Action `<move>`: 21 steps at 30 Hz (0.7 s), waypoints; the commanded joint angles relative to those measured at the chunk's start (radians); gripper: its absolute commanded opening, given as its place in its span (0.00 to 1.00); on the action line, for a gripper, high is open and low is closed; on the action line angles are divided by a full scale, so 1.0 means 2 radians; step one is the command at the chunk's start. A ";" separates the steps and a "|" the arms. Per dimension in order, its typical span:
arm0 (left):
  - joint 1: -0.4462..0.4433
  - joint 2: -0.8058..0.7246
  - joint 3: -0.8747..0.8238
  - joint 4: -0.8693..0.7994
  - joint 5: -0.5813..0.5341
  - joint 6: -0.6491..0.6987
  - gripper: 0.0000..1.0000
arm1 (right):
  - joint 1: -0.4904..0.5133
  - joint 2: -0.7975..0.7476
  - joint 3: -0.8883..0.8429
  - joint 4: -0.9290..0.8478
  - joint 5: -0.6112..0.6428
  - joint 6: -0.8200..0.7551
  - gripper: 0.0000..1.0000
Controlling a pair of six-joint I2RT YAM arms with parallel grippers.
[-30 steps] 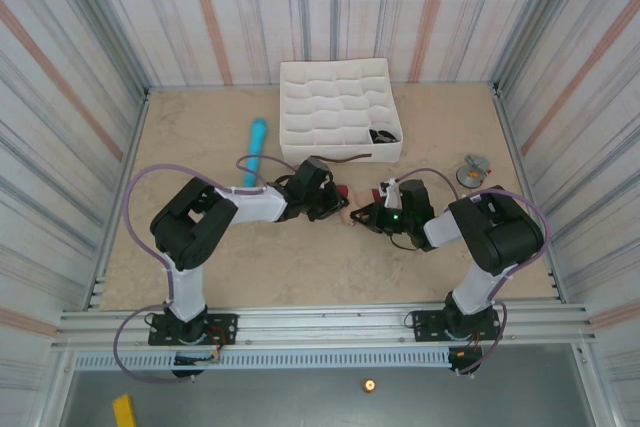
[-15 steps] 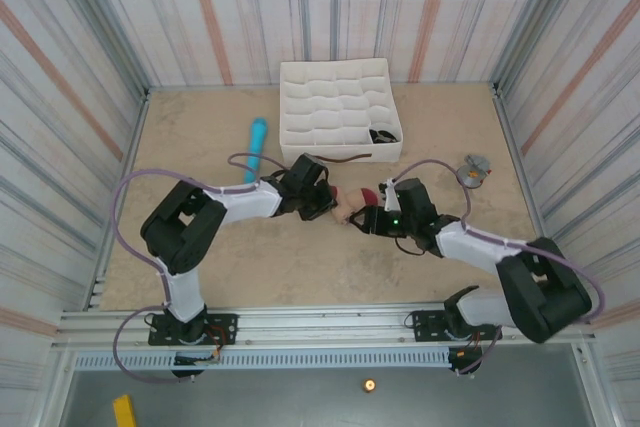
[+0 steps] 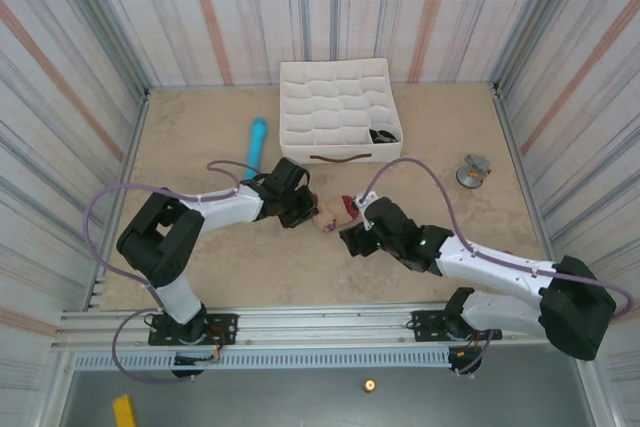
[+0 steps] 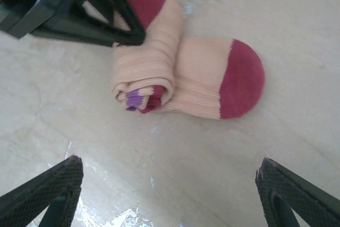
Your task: Roll the socks
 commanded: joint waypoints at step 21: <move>0.001 0.003 -0.047 -0.005 0.046 -0.047 0.00 | 0.106 0.224 0.039 0.176 0.195 -0.141 0.80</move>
